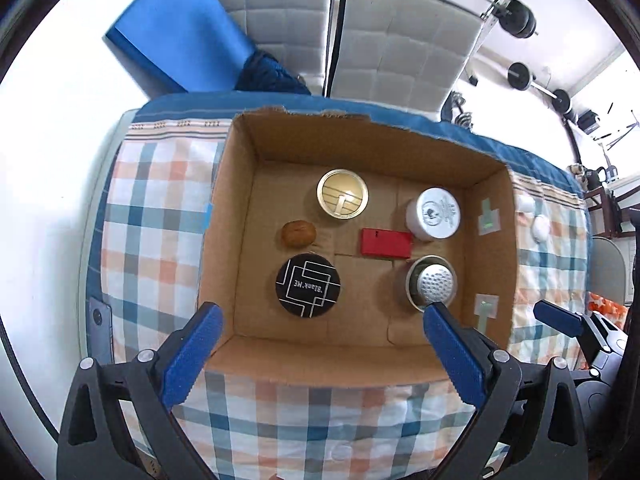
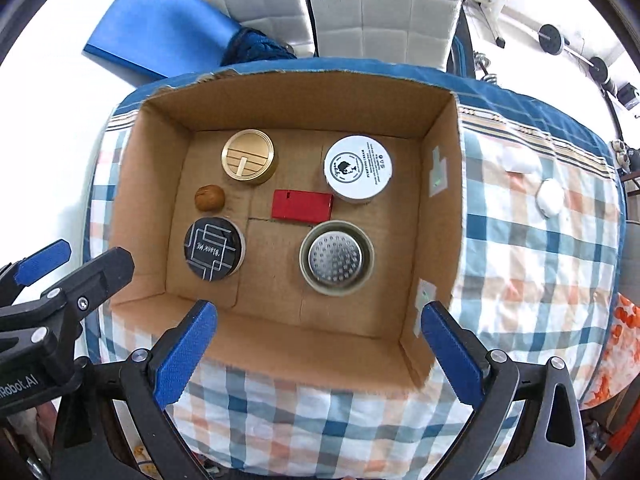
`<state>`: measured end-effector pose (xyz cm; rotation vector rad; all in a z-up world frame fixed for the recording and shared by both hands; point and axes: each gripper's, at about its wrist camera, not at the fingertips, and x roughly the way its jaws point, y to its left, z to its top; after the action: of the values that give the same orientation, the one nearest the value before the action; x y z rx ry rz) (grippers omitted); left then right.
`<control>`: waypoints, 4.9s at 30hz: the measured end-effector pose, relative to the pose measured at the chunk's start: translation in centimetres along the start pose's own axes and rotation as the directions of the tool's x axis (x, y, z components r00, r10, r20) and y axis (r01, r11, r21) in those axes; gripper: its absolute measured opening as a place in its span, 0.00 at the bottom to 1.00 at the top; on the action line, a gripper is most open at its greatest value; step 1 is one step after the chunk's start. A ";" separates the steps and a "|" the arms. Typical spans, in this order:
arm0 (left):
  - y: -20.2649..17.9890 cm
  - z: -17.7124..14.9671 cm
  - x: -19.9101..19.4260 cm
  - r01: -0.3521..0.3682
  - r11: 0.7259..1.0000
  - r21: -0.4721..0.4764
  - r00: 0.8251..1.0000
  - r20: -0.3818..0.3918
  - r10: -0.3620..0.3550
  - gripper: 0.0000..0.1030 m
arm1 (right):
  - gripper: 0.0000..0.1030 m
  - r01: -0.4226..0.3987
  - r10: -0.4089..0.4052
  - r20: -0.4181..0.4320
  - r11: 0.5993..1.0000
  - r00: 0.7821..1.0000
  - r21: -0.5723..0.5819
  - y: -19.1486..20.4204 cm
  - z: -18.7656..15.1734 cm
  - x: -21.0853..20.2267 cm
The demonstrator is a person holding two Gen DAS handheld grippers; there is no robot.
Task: Organize rigid objects
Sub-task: 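Grasp the white cylinder with the left tool while the right tool grasps the white earbud case, then carry the white cylinder and earbud case over the box with both tools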
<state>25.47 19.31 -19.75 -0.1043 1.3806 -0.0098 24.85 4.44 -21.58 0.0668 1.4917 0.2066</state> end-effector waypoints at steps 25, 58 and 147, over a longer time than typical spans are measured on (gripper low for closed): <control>-10.3 0.0 -4.2 -0.005 0.996 0.090 0.996 0.095 -0.004 1.00 | 1.00 -0.084 0.075 0.096 0.992 0.993 0.098 -10.2 -2.1 -6.5; -33.1 15.5 22.0 0.059 0.975 0.214 0.971 -0.237 -0.007 1.00 | 0.47 -0.003 0.045 -0.063 0.835 0.997 0.551 -39.4 9.3 13.0; -20.9 0.9 -0.3 0.209 0.954 0.213 0.977 -0.004 -0.213 0.42 | 0.47 -0.153 0.144 0.052 0.956 0.988 0.249 -22.0 -4.6 -3.4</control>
<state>27.47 -1.38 -17.64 -0.0721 1.3360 -0.3346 22.17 -18.12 -22.38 0.3870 1.4738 0.1345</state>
